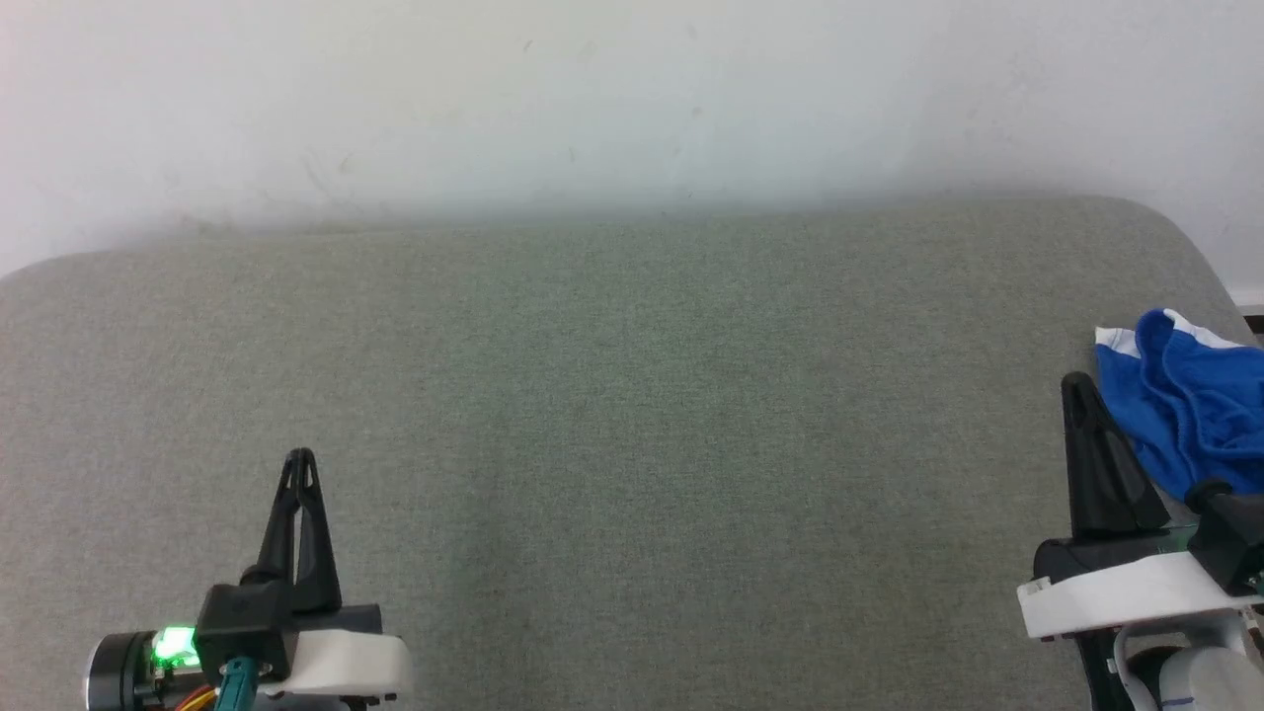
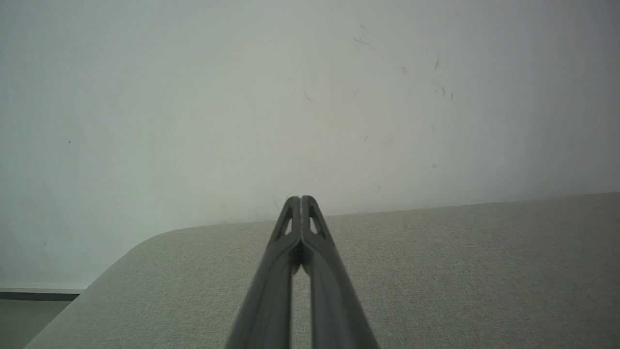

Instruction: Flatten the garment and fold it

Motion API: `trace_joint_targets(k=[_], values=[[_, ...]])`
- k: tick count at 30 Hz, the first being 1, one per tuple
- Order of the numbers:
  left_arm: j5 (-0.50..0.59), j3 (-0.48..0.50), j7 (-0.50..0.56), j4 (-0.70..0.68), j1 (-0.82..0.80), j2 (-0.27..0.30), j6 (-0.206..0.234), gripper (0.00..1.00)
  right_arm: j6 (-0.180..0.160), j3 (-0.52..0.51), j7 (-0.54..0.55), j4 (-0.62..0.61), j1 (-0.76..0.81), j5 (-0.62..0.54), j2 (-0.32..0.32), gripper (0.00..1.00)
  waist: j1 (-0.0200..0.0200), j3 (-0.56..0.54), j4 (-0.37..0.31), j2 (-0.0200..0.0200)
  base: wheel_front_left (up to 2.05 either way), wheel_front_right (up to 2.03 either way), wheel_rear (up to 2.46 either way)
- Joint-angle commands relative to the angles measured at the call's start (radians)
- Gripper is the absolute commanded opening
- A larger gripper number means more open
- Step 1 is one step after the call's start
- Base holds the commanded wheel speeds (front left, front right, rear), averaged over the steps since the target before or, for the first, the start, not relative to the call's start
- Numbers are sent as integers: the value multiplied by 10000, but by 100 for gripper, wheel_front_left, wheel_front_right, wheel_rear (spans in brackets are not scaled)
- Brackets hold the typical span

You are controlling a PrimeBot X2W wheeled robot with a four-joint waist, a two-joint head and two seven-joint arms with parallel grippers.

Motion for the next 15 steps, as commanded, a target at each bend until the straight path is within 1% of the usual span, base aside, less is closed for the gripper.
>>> trace_joint_targets(k=[1, 15], values=[[25, 44, 56, 37, -66, -61, -77, 0, -2, 31, 58, -9, 18, -69, 33, 0, 0, -2, 1, 0, 0, 0, 0], [54, 107, 341, 139, -162, -182, -330, 0, -4, 100, 344, -11, 38, -267, 76, 0, 0, -32, 20, 0, 0, 0, 0]])
